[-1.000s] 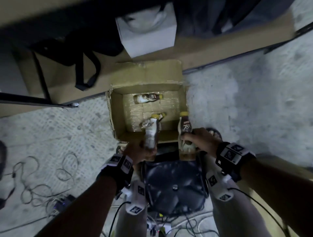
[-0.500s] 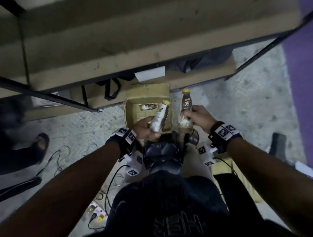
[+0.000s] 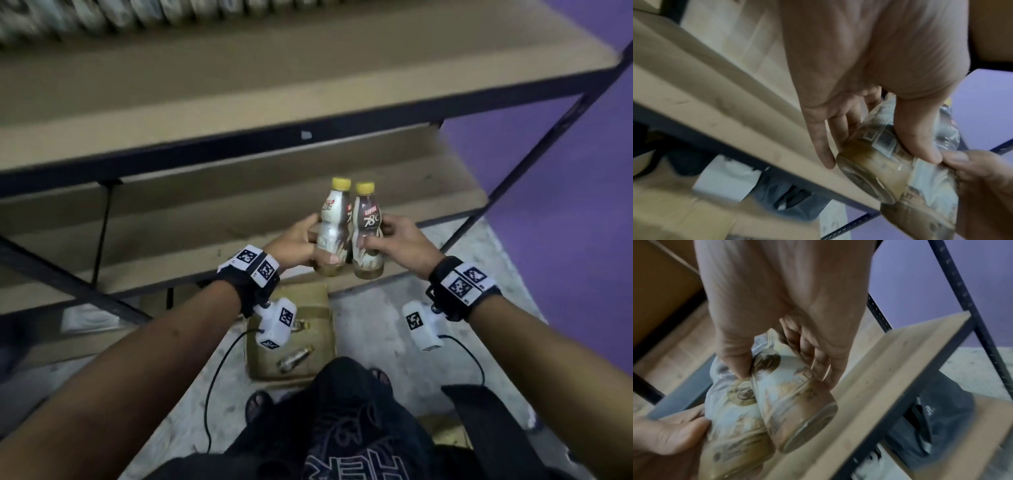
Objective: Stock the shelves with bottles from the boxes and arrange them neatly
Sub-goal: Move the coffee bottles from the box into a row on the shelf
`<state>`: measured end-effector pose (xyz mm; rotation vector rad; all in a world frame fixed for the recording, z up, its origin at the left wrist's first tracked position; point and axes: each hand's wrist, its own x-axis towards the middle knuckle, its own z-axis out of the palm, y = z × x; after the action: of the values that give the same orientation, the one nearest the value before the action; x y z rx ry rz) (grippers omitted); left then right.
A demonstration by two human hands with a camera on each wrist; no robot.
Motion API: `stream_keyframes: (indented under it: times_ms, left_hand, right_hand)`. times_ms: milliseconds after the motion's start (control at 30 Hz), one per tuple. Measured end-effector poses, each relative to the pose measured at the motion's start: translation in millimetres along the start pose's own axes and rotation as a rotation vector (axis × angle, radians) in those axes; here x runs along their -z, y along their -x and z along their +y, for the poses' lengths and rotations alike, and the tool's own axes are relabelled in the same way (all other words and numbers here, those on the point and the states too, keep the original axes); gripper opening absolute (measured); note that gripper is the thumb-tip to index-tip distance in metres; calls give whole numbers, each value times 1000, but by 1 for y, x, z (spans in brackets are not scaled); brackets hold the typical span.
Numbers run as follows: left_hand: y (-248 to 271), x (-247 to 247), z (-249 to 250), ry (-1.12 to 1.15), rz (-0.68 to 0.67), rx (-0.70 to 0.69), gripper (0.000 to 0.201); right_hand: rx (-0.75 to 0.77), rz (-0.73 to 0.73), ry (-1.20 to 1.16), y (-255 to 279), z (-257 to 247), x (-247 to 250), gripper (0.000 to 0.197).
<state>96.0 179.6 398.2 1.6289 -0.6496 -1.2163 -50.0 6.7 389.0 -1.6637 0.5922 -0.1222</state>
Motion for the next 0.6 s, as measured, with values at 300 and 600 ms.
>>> stream_keyframes:
  times_ms: [300, 600]
  left_hand:
    - [14, 36, 116, -87, -19, -338, 51]
    - [47, 87, 206, -191, 20, -444, 46]
  right_hand:
    - [304, 130, 49, -3, -122, 19, 34]
    - [414, 262, 105, 2, -211, -11, 31]
